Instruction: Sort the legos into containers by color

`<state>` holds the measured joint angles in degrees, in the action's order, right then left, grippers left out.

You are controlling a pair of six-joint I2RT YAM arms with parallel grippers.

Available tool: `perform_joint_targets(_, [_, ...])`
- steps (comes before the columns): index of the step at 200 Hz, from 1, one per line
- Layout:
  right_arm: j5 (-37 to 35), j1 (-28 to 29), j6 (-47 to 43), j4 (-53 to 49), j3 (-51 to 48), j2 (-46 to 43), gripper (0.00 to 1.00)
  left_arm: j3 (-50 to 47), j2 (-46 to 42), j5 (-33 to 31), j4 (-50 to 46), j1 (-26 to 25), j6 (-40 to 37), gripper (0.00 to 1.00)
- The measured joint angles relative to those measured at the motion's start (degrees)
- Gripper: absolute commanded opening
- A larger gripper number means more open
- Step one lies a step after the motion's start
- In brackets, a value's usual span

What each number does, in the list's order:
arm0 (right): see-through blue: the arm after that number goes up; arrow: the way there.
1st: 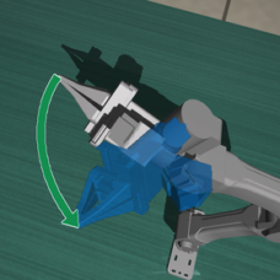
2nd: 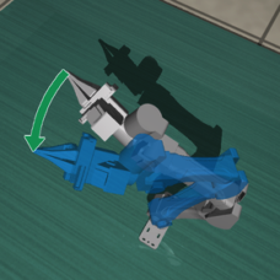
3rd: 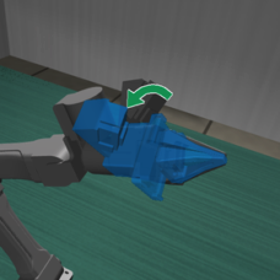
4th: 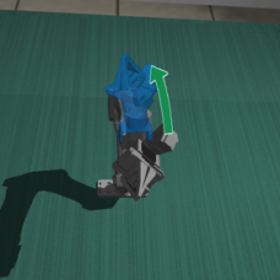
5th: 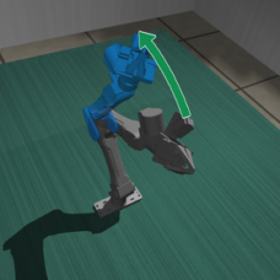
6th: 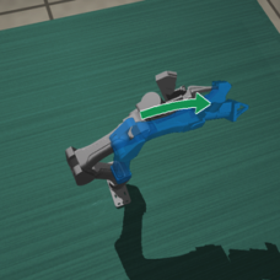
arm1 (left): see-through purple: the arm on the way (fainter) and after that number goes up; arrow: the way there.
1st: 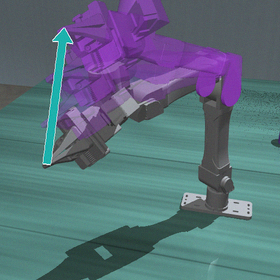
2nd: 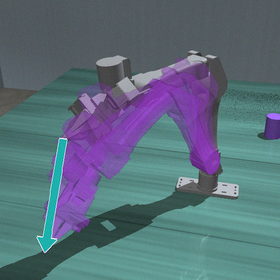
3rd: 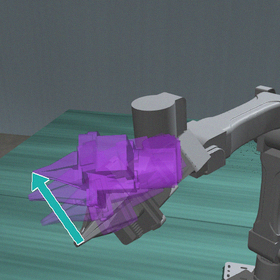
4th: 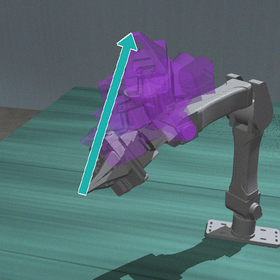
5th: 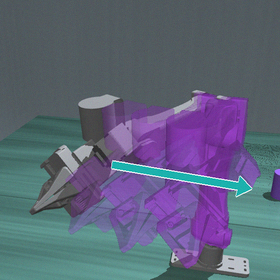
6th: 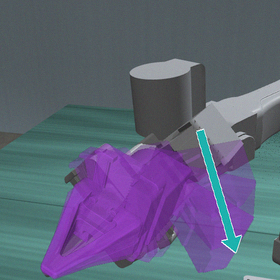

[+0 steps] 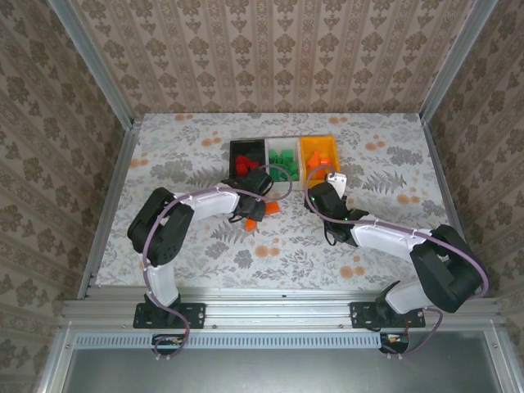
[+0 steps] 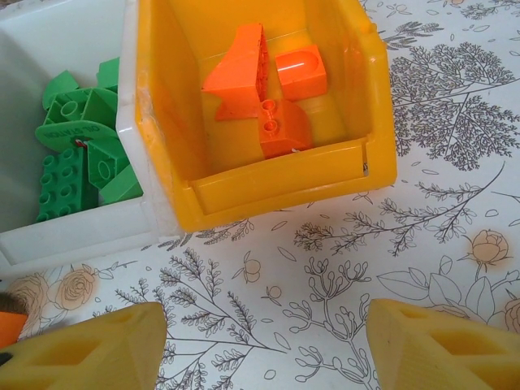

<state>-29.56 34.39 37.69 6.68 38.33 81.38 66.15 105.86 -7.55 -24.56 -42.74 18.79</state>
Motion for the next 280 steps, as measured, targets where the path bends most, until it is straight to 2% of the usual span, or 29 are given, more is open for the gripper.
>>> perform_joint_targets(31, [0.00, 0.00, 0.00, 0.00, 0.04, 0.13, 0.67, 2.32, -5.70, -0.79, -4.90, 0.02, 0.02, 0.29])
perform_joint_targets(72, [0.00, 0.07, 0.00, 0.00, 0.59, 0.76, 0.67, 19.28, -6.10, -1.97, -12.20, 3.48, -0.17, 0.27])
perform_joint_targets(115, [0.00, 0.07, -0.20, 0.00, 0.85, 0.76, 0.67, 40.89, 9.79, -2.36, -19.85, 9.84, -0.68, 0.26])
perform_joint_targets(153, [0.02, 0.07, -0.20, 0.00, 0.87, 0.76, 0.67, 51.80, 22.64, -2.75, -27.12, 11.30, -0.87, 0.28])
perform_joint_targets(173, [0.02, 0.07, -0.20, 0.00, 0.87, 0.76, 0.67, 55.15, 25.66, -2.58, -29.90, 11.72, -0.85, 0.37])
perform_joint_targets(193, [0.02, 0.13, -0.20, 0.00, 0.90, 0.76, 0.67, 57.18, 26.32, -2.08, -31.06, 12.04, -0.92, 0.61])
perform_joint_targets(217, [0.04, 0.31, -0.37, 0.00, 0.90, 0.76, 0.67, 58.40, 25.38, -1.68, -32.22, 12.09, -1.68, 0.80])
perform_joint_targets(253, [1.51, 1.73, -2.75, 0.09, 1.33, 1.09, 0.70, 56.81, 18.10, -0.20, -32.92, 11.98, -1.92, 0.88])
perform_joint_targets(280, [5.97, 4.92, -7.32, 0.42, 5.46, 5.55, 0.82, 52.89, 7.02, 2.01, -32.81, 12.24, -1.86, 0.92])
